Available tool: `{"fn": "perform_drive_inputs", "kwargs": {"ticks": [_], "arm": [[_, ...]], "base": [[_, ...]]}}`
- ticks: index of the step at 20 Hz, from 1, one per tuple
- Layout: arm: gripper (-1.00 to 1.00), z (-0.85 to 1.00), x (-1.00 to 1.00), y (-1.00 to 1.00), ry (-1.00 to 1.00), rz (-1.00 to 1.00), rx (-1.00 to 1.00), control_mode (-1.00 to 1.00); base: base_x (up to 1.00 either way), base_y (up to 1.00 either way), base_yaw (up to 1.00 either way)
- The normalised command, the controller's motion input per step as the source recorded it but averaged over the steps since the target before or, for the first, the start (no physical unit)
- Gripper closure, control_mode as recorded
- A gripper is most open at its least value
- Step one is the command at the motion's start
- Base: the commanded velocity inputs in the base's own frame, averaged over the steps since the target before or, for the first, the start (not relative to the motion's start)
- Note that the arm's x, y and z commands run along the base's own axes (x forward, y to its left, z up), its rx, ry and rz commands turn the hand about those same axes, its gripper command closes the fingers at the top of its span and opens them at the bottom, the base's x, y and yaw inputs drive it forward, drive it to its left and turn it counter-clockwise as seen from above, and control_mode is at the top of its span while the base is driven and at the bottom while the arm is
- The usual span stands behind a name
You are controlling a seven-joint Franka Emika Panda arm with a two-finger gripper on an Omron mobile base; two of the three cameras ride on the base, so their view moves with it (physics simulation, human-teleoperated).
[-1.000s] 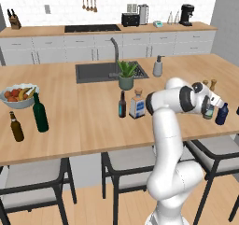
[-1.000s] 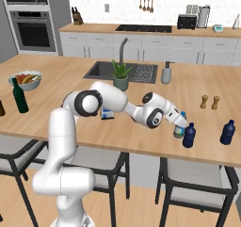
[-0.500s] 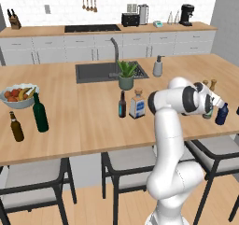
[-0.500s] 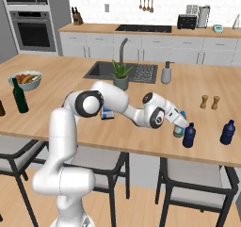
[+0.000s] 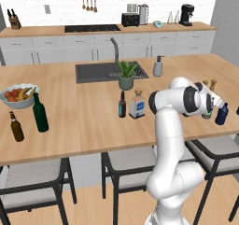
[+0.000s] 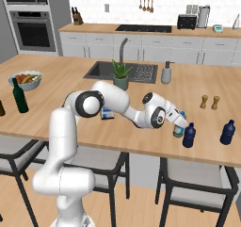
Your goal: Move the plastic bottles in the middle to the plastics group, and the glass bottles in the middle to the glass group.
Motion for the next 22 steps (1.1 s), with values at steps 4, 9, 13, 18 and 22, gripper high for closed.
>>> {"fn": "perform_drive_inputs", "kwargs": {"ticks": [4,9,13,18,22], "arm": [[-1.00,0.00,-0.02,0.00,0.00,0.00,0.00,-1.00],[-1.00,0.00,-0.46,0.03,-0.02,0.00,0.00,-1.00],[-1.00,0.04,-0.02,0.40,-0.02,0.00,-0.01,-1.00],[-1.00,0.18,0.06,0.55,-0.03,0.00,-0.01,-1.00],[-1.00,0.31,0.02,0.56,-0.01,0.00,-0.02,-1.00]], "base": [[0.00,0.00,0.00],[0.00,0.00,0.00],[0.00,0.00,0.00],[0.00,0.00,0.00],[0.00,0.00,0.00]]}}
